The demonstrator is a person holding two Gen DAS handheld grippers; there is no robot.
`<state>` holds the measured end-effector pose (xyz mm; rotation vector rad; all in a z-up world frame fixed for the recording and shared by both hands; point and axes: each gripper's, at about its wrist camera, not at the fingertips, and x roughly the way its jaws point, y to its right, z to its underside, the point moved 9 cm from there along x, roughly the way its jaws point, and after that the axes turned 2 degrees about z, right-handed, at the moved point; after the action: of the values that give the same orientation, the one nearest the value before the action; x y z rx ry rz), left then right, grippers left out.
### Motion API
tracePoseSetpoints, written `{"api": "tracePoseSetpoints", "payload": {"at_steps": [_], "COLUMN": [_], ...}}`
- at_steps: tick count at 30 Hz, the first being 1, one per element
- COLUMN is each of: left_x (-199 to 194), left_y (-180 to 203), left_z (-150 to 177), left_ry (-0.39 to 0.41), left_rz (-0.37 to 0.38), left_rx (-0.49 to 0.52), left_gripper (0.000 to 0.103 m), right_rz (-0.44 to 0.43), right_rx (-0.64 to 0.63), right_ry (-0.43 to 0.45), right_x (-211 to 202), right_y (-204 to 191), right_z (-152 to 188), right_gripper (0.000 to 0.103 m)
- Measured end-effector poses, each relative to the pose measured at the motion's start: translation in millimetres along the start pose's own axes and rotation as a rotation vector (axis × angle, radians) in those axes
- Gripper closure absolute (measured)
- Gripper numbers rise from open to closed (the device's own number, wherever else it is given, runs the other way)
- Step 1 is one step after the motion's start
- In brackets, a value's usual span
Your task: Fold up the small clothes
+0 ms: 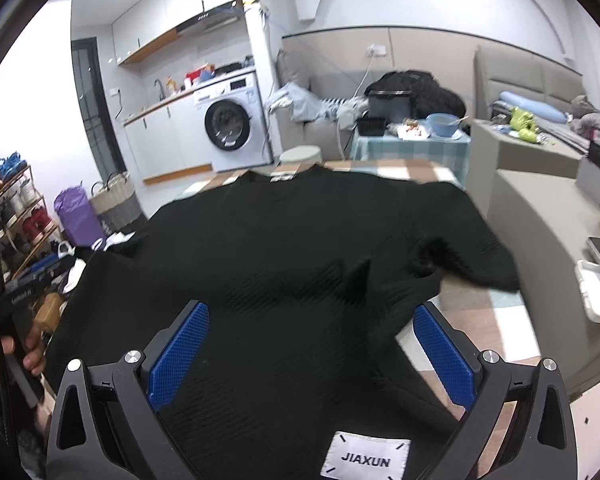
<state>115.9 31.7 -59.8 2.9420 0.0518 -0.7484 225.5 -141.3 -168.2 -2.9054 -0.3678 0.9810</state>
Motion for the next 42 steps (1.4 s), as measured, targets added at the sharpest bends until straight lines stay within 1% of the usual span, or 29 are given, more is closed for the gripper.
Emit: {"api": "tracePoseSetpoints", "payload": {"at_steps": [3, 5, 7, 9, 11, 12, 14, 16, 19, 20, 21, 22, 24, 25, 28, 30, 33, 35, 39, 42], "left_x": [5, 9, 12, 16, 23, 26, 35, 47, 59, 62, 66, 69, 76, 80, 92, 98, 110, 115, 126, 132], "left_y": [-9, -16, -21, -27, -30, -32, -35, -38, -43, -45, -47, -49, -55, -57, -57, -57, -56, -56, -55, -54], "left_z": [-7, -12, -17, -21, -26, -27, -32, -36, -38, -40, -43, -44, -47, -47, -47, -44, -43, -43, -39, -37], "left_ry": [0.005, 0.004, 0.003, -0.002, -0.015, -0.021, -0.034, -0.051, -0.058, -0.054, -0.055, -0.051, -0.041, -0.046, -0.061, -0.074, -0.086, -0.091, -0.105, -0.113], "left_rz": [-0.032, -0.029, -0.034, -0.061, -0.072, -0.071, -0.062, -0.051, -0.033, -0.025, -0.023, -0.026, -0.049, -0.053, -0.032, -0.029, -0.026, -0.03, -0.035, -0.03], "left_rx": [-0.015, -0.036, -0.043, -0.036, -0.036, -0.04, -0.052, -0.074, -0.108, -0.108, -0.105, -0.103, -0.104, -0.109, -0.125, -0.122, -0.117, -0.114, -0.111, -0.121], "left_gripper": [0.001, 0.001, 0.001, 0.001, 0.001, 0.001, 0.001, 0.003, 0.013, 0.021, 0.024, 0.024, 0.024, 0.024, 0.024, 0.024, 0.024, 0.024, 0.024, 0.024], "right_rz": [0.0, 0.029, 0.063, 0.062, 0.082, 0.08, 0.086, 0.092, 0.106, 0.121, 0.134, 0.155, 0.139, 0.134, 0.129, 0.118, 0.153, 0.171, 0.192, 0.219], "right_rx": [-0.023, -0.028, 0.004, 0.081, 0.188, 0.219, 0.334, 0.415, 0.557, 0.616, 0.646, 0.688, 0.779, 0.801, 0.861, 0.922, 0.95, 0.953, 0.933, 0.893], "right_ry": [-0.038, -0.046, -0.033, -0.018, -0.022, -0.024, -0.038, -0.041, -0.062, -0.071, -0.077, -0.081, -0.098, -0.103, -0.115, -0.121, -0.12, -0.116, -0.114, -0.126], "right_x": [12, 17, 19, 20, 22, 23, 26, 28, 35, 39, 42, 43, 51, 53, 63, 72, 78, 81, 87, 94], "right_y": [-4, -1, 8, 23, 49, 57, 85, 106, 141, 155, 165, 176, 192, 195, 211, 224, 237, 242, 254, 256], "right_z": [3, 2, -3, -11, -18, -20, -24, -26, -25, -22, -22, -17, -11, -9, -6, -5, -8, -9, -15, -17], "right_gripper": [0.0, 0.0, 0.0, 0.0, 0.0, 0.0, 0.0, 0.0, 0.001, 0.001, 0.003, 0.005, 0.009, 0.012, 0.014, 0.02, 0.021, 0.024, 0.026, 0.033]}}
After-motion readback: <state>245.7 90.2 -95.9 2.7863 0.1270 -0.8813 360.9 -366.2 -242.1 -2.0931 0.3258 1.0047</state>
